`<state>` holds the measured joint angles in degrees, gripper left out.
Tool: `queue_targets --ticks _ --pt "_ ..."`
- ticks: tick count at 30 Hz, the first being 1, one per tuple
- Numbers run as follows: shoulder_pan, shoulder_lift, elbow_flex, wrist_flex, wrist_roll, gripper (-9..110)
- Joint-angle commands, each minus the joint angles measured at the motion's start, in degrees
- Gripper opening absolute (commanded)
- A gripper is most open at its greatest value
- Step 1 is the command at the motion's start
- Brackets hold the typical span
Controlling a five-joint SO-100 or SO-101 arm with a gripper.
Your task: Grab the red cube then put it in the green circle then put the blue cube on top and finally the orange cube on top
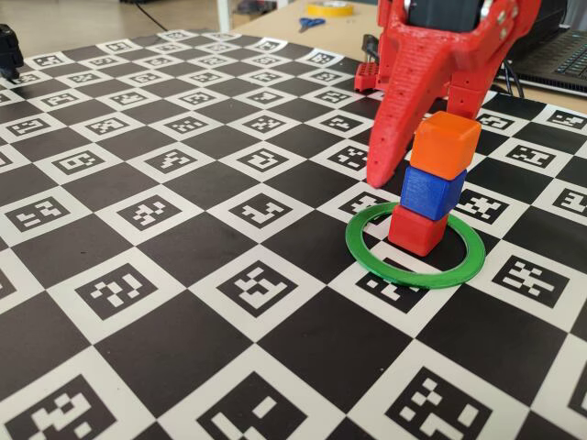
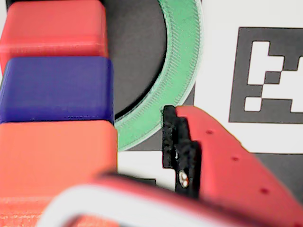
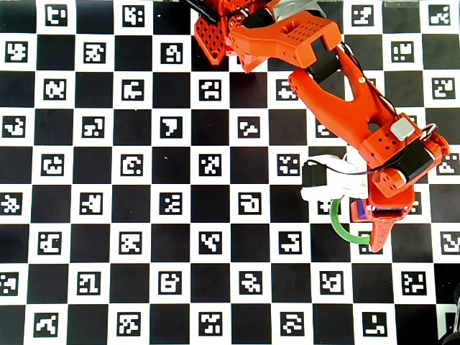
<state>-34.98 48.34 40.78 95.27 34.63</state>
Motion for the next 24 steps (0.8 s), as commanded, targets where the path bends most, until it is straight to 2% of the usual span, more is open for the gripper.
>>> queue_targets --ticks 1,17,18,22,24 --pt "0.09 8.96 -0.53 1.14 -0.26 61" --pt "1.14 25.49 11.51 0.00 -6.50 60" --pt "1.14 26.81 12.74 -0.09 -7.47 58" --pt "1.49 32.87 17.31 -0.35 -11.69 37" --pt "2.72 36.30 19.34 -0.26 -12.22 18"
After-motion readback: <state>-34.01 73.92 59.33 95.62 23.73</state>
